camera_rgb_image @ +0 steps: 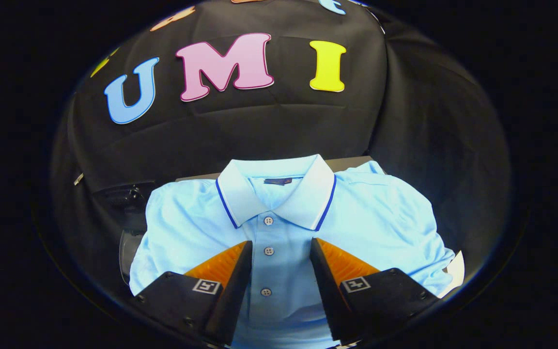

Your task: Put the clothes into the washing machine and then close the washing machine lid.

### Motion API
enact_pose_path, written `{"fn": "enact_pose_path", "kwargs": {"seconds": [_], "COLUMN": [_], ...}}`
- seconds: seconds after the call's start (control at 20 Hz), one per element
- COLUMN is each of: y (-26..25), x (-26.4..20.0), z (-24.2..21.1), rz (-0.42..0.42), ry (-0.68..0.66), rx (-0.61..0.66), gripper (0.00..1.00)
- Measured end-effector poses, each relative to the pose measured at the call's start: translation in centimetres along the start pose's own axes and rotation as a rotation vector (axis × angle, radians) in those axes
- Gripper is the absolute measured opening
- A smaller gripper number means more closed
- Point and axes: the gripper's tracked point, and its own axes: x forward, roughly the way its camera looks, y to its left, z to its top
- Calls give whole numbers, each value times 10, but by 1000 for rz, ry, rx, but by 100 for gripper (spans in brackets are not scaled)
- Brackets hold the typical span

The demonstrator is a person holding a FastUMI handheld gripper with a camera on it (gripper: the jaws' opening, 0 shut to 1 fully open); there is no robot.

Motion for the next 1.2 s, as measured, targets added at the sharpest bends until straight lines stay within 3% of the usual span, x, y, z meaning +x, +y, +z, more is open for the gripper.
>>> {"fn": "enact_pose_path", "kwargs": {"seconds": [0.05, 0.1, 0.15, 0.45, 0.55, 0.7, 0.75, 0.85, 1.2], "y": [-2, -4, -4, -5, -6, -4, -5, -2, 0], "x": [-1, 2, 0, 1, 1, -3, -4, -6, -22], "z": [2, 2, 3, 2, 5, 7, 10, 10, 30], "rz": [-7, -12, -10, -19, -4, 9, 12, 19, 5], "ry": [1, 0, -1, 0, -1, -45, -65, -87, -192], "rx": [5, 1, 5, 19, 12, 16, 17, 56, 8], "gripper": [65, 61, 42, 42, 13, 13, 5, 5, 5]}}
